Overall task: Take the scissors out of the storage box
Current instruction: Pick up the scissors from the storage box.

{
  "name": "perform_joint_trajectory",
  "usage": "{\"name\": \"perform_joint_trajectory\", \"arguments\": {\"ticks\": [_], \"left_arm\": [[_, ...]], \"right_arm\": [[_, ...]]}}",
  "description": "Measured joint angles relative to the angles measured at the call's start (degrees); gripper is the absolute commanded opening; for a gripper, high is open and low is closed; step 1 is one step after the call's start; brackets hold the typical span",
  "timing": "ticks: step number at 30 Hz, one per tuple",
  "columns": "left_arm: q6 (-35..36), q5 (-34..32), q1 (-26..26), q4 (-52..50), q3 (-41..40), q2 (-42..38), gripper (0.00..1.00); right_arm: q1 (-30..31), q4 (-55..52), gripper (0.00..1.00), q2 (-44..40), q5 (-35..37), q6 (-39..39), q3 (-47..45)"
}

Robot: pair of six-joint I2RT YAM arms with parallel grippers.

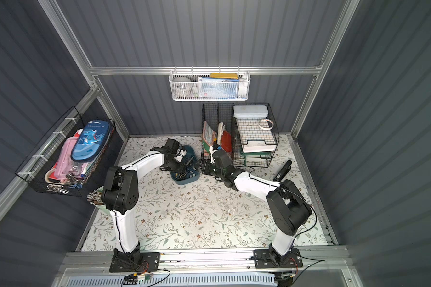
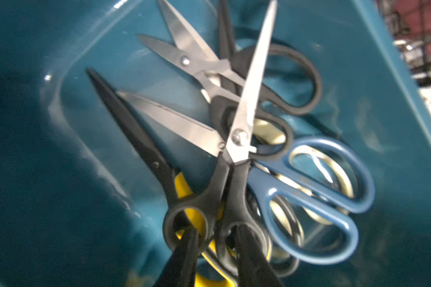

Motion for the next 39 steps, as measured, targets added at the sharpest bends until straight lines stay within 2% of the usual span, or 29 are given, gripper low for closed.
{"name": "perform_joint_trajectory", "arguments": {"ticks": [6, 13, 18, 22, 32, 39], "left_arm": [[0.81, -0.26, -0.02, -0.46, -0.02, 0.02, 0.32], [1.16, -4.7, -0.85, -1.27, 1.36, 2.45, 0.33], [1.03, -3.72, -0.59, -0.31, 1.2, 2.75, 0.18], [-0.35, -3.54, -0.44, 0.94, 0.57, 2.43, 0.1], [-5.29, -1.84, -0.72, 2.99, -4.9, -4.83, 0.09], [-5.25, 4.7, -0.72, 7.63, -9.31, -15.28, 0.1]], "right_arm": [[0.0, -0.11, 0.83, 0.0, -0.35, 0.0, 0.0], [0.0, -0.13, 0.83, 0.22, -0.94, 0.02, 0.02], [0.0, -0.63, 0.83, 0.44, -1.46, -0.02, 1.31], [0.0, -1.18, 0.83, 0.55, -1.64, -0.13, 2.05], [0.28, -2.73, 0.83, 1.62, -1.9, -0.52, 2.62], [0.59, -1.57, 0.7, 3.54, -1.84, -0.39, 5.25]]}}
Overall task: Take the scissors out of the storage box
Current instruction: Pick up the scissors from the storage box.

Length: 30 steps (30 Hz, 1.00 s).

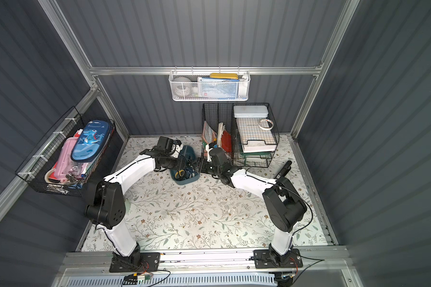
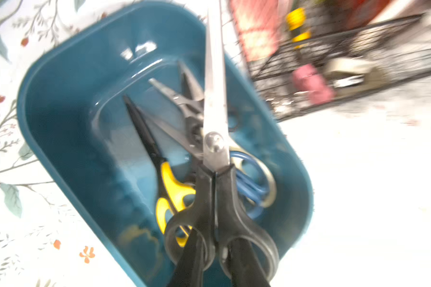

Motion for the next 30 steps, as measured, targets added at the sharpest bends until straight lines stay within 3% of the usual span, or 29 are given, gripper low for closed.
{"name": "perform_joint_trajectory", "arguments": {"ticks": [8, 18, 24, 30], "left_arm": [[0.48, 7.5, -0.28, 3.48, -3.5, -3.39, 0.11], [0.66, 10.64, -0.76, 4.96, -3.65, -4.7, 0.11], [0.66, 10.82, -0.85, 5.42, -3.93, -5.14, 0.11], [0.57, 10.1, -0.98, 5.49, -4.2, -5.14, 0.14]], "right_arm": [[0.0, 2.23, 0.54, 4.04, -0.52, 1.29, 5.97], [0.44, 3.15, 0.44, 9.99, -1.05, 3.02, 11.32], [0.59, 3.13, 0.3, 11.56, -2.4, 4.37, 12.09], [0.68, 4.11, 0.11, 12.13, -3.91, 6.47, 12.17]]}}
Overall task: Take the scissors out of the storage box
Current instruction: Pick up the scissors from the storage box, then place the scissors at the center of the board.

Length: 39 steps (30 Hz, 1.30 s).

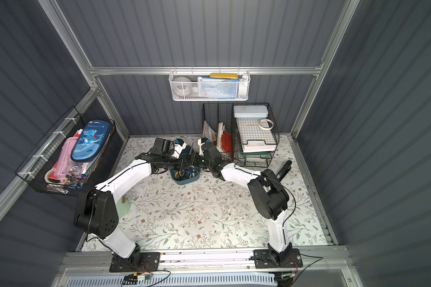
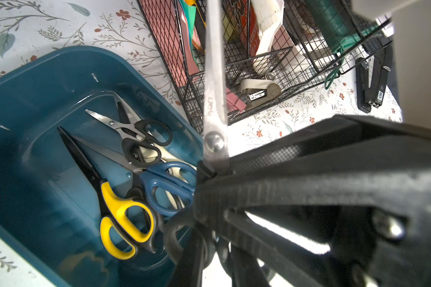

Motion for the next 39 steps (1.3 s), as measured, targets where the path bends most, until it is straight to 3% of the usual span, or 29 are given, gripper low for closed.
{"name": "perform_joint_trajectory", "arguments": {"ticks": [7, 9, 18, 22, 25, 30, 31, 32, 39], "left_arm": [[-0.7, -1.29, -0.11, -0.02, -0.07, -0.02, 0.5], [-0.7, -1.42, -0.09, -0.02, -0.24, -0.37, 0.56], [-1.11, -1.05, -0.31, -0.94, 0.0, -7.82, 0.66], [-1.51, -3.19, -0.17, -1.7, 2.75, -8.57, 0.67], [-2.16, -5.33, 0.26, -1.9, 3.32, -8.22, 0.73], [-3.58, -11.41, 0.7, -2.67, 3.32, -7.08, 0.77], [-4.0, -12.68, 0.76, -2.69, 3.34, -6.93, 0.82], [-4.31, -13.7, 0.79, -2.71, 3.37, -6.86, 0.98], [-6.38, -21.92, 0.79, -3.1, 4.72, -6.27, 0.99]], "right_arm": [[-0.35, 0.55, 0.01, 0.52, -0.13, 1.66, -0.13], [-0.59, -0.11, 0.0, 0.52, 0.09, 1.55, -0.2], [-1.27, -5.33, 0.0, -2.43, -0.98, -2.19, -3.91], [-1.29, -12.96, 0.0, -10.49, -2.6, -7.1, -8.55], [-2.08, -19.89, 0.0, -18.47, -4.13, -10.95, -11.37], [-9.49, -26.88, 0.03, -31.26, -8.9, -14.29, -22.03], [-11.63, -28.3, 0.03, -32.74, -9.38, -14.73, -24.57], [-13.46, -29.53, 0.03, -33.59, -9.51, -15.19, -26.67], [-20.04, -36.68, 0.01, -34.34, -9.44, -19.63, -34.64]]}}
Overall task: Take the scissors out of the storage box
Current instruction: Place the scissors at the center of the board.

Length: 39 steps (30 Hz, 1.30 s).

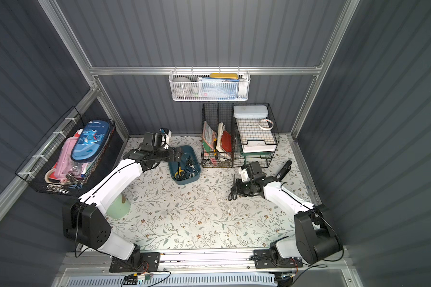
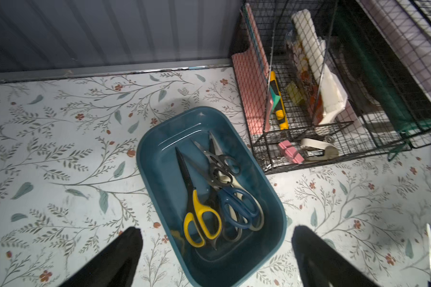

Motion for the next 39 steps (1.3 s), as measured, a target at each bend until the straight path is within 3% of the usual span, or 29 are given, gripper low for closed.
{"name": "perform_joint_trajectory", "arguments": {"ticks": [9, 20, 33, 39], "left_arm": [[-1.73, -4.68, 0.33, -1.07, 0.0, 0.5, 0.99], [-1.73, -5.25, 0.33, -1.4, -0.07, 0.5, 0.99], [-2.12, -5.31, 0.33, -1.42, -0.13, 2.71, 0.99], [-2.14, -5.51, 0.33, -1.4, -0.13, 3.82, 0.99]], "right_arm": [[-0.83, -0.11, 0.0, 11.17, -4.22, -4.13, 0.74], [-6.21, -5.4, 0.04, 13.51, -4.26, -8.87, 3.13], [-7.39, -8.7, 0.25, 16.0, -2.71, -10.23, 5.66], [-7.43, -10.01, 0.3, 16.11, -0.57, -10.45, 5.66]]}}
